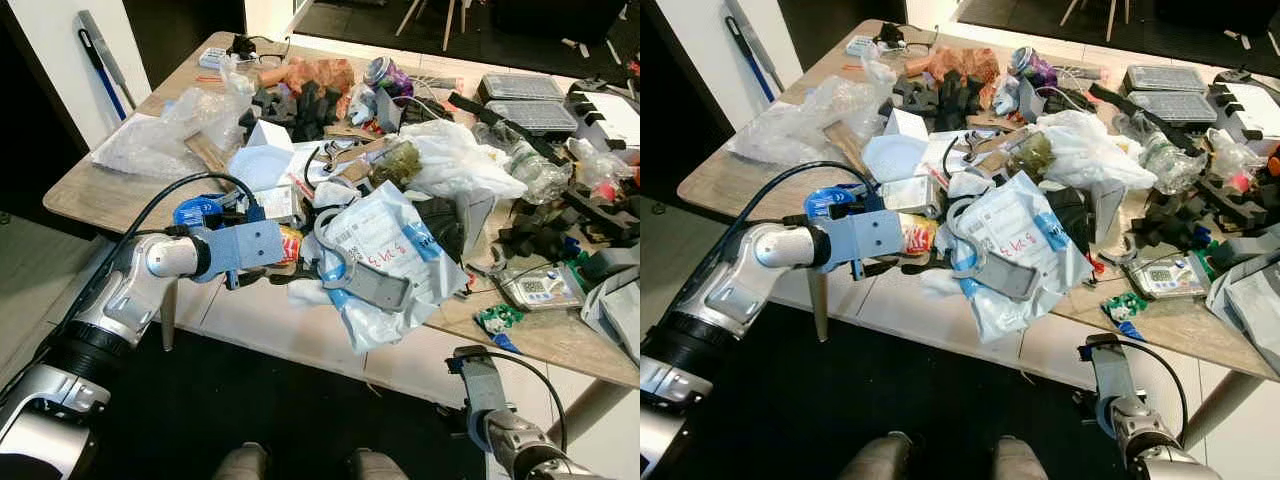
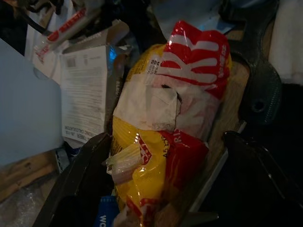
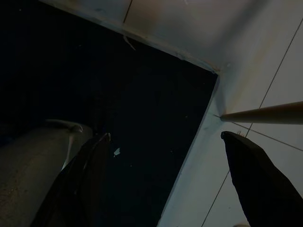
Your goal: Picking trash to rubbish bin
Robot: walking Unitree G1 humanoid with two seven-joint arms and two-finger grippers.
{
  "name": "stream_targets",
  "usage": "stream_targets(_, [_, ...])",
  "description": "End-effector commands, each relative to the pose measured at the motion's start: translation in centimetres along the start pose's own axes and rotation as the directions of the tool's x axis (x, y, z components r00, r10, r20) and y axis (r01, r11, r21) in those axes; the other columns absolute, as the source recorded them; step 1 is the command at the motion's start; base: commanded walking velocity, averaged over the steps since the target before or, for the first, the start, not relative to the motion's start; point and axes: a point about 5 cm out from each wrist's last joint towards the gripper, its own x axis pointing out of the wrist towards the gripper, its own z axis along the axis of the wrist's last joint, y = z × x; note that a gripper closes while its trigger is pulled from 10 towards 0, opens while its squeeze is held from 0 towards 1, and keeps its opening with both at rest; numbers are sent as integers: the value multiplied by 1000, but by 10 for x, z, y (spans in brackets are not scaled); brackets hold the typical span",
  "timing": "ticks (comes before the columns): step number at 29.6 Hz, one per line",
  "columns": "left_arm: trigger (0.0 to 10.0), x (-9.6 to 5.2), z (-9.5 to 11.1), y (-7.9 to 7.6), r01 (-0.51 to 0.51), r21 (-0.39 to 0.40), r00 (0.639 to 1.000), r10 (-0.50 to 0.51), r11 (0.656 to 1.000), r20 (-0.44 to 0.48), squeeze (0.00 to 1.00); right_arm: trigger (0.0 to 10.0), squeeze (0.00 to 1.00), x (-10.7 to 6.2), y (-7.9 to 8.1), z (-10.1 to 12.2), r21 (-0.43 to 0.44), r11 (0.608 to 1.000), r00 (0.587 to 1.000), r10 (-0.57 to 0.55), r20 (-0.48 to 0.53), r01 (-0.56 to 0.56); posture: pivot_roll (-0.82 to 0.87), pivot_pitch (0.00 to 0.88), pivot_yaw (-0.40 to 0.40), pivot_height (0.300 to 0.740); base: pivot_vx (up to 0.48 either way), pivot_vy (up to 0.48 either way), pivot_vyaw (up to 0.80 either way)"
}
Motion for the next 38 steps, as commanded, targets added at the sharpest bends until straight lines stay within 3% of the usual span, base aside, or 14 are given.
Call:
stream_targets(1, [10000,0,-6,-3,12,10,999,-12,1000,-39,0,10000,0,-1,-3,-9,8,1000,1000,-11,-30,11,24,132,1,740,0,0,0])
stream_targets(10, [10000,3,-4,1,-23,10,999,24,1000,-27,0,10000,0,-1,-4,-8,12,1000,1000,-15,-24,15,21,135,3,740,0,0,0])
stream_targets(11, [0,3,-4,1,-26,8,999,26,1000,-24,0,10000,0,-1,-4,-8,13,1000,1000,-15,-23,15,21,135,3,740,0,0,0])
stream_targets(22, [0,4,-3,1,-27,5,999,27,1000,-18,0,10000,0,-1,-5,-6,13,1000,1000,-18,-19,18,20,137,3,740,0,0,0])
stream_targets(23, [2196,4,-3,2,-33,4,999,33,999,-18,0,10000,0,-1,-5,-6,14,1000,1000,-18,-18,18,20,137,3,740,0,0,0])
stream_targets(24, [2196,4,-3,2,-37,4,999,37,999,-18,0,10000,0,-1,-5,-6,14,1000,1000,-18,-18,18,20,137,3,740,0,0,0])
stream_targets(25, [10000,4,-1,3,-40,-7,999,40,999,-3,0,10000,0,-1,-5,-6,14,1000,1000,-18,-18,18,21,137,3,740,0,0,0])
stream_targets(27, [10000,4,1,3,-43,-20,999,44,999,15,0,10000,0,-1,-5,-6,14,1000,1000,-17,-18,18,21,137,3,740,0,0,0])
stream_targets(28, [10000,3,8,6,-48,-71,995,53,996,80,0,10000,0,-1,-5,-6,15,1000,1000,-16,-18,17,21,137,3,740,0,0,0])
stream_targets(31, [10000,2,13,9,-50,-108,989,64,993,131,0,10000,0,-1,-5,-6,15,1000,1000,-16,-17,16,21,137,3,740,0,0,0])
stream_targets(33, [10000,-2,24,15,-50,-178,970,90,983,226,0,10000,0,-1,-5,-5,16,1000,1000,-16,-17,16,21,138,2,740,0,0,0])
stream_targets(36, [10000,-4,27,17,-49,-195,962,99,980,254,0,10000,0,-1,-5,-5,17,1000,1000,-15,-17,16,21,138,2,740,0,0,0])
stream_targets(38, [10000,-13,34,21,-6,-253,927,100,967,362,0,10000,0,-1,-5,-5,17,1000,1000,-15,-17,16,21,137,2,740,0,0,0])
